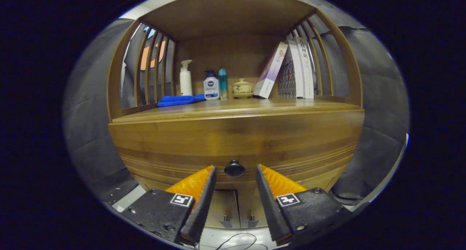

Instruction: Pull open the drawer, take out the items inside it, and place them on the countertop above the cabinet.

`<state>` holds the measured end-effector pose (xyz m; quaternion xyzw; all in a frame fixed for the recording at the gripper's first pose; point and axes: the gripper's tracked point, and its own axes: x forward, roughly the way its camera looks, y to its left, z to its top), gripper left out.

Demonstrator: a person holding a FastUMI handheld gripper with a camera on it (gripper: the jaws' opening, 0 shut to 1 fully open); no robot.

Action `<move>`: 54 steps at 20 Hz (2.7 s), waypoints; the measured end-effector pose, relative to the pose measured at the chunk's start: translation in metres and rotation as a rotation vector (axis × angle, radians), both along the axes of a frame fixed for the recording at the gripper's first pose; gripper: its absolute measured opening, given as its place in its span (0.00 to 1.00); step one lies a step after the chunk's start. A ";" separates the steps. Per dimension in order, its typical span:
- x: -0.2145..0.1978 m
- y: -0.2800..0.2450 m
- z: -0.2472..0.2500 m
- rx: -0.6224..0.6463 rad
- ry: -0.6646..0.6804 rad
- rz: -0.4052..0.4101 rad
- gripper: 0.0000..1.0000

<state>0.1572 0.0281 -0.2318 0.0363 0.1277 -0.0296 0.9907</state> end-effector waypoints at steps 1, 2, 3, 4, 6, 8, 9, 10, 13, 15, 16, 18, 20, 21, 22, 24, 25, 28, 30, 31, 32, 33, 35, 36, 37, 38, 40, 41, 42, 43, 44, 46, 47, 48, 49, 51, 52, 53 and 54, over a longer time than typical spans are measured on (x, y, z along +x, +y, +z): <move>0.001 0.001 -0.001 0.000 -0.001 -0.002 0.63; 0.003 0.003 0.001 -0.006 -0.001 0.004 0.59; 0.004 0.003 -0.003 -0.016 -0.002 0.000 0.55; 0.005 0.003 -0.004 -0.024 0.000 0.001 0.51; 0.006 -0.001 -0.005 -0.037 0.000 -0.015 0.43; 0.008 -0.001 -0.005 -0.022 -0.009 -0.021 0.36; 0.008 -0.001 -0.007 -0.024 -0.010 -0.017 0.32; 0.008 -0.002 -0.007 -0.026 -0.010 -0.016 0.28; 0.007 -0.002 -0.007 -0.028 -0.007 -0.007 0.25; 0.007 -0.001 -0.007 -0.035 -0.005 -0.001 0.23; 0.007 -0.002 -0.007 -0.039 -0.004 0.001 0.23; 0.005 -0.003 -0.007 -0.039 -0.006 0.000 0.23; 0.002 -0.002 -0.006 -0.038 -0.010 -0.001 0.22; -0.001 -0.002 -0.007 -0.041 -0.011 0.001 0.22; -0.005 -0.002 -0.007 -0.043 -0.011 0.004 0.22; -0.012 -0.002 -0.007 -0.042 -0.010 0.009 0.22; -0.016 -0.002 -0.007 -0.042 -0.009 0.011 0.22; -0.029 -0.001 -0.007 -0.047 -0.009 0.022 0.22; -0.041 -0.001 -0.008 -0.048 -0.011 0.030 0.22; -0.046 -0.001 -0.008 -0.046 -0.009 0.034 0.22; -0.052 -0.001 -0.008 -0.040 -0.006 0.034 0.22; -0.057 0.000 -0.008 -0.033 -0.003 0.036 0.22; -0.068 0.000 -0.008 -0.023 -0.003 0.040 0.22; -0.071 0.000 -0.008 -0.026 -0.005 0.042 0.22; -0.075 0.000 -0.008 -0.032 -0.006 0.043 0.22; -0.079 0.000 -0.008 -0.032 -0.009 0.044 0.22; -0.086 0.001 -0.008 -0.011 -0.012 0.045 0.22; -0.087 0.001 -0.008 -0.005 -0.013 0.044 0.21; -0.089 0.001 -0.009 -0.022 -0.015 0.048 0.22; -0.089 0.000 -0.009 -0.018 -0.015 0.047 0.22; -0.090 0.000 -0.009 -0.011 -0.015 0.047 0.22; -0.089 0.002 -0.009 -0.016 -0.015 0.047 0.22; -0.090 0.000 -0.009 -0.036 -0.019 0.046 0.21; -0.090 -0.001 -0.009 -0.044 -0.024 0.043 0.21; -0.089 0.000 -0.009 -0.047 -0.030 0.042 0.22; -0.089 0.000 -0.010 -0.052 -0.036 0.037 0.24; -0.089 -0.001 -0.010 -0.067 -0.040 0.032 0.26; -0.087 -0.003 -0.010 -0.083 -0.043 0.027 0.28; -0.085 -0.004 -0.010 -0.091 -0.043 0.018 0.30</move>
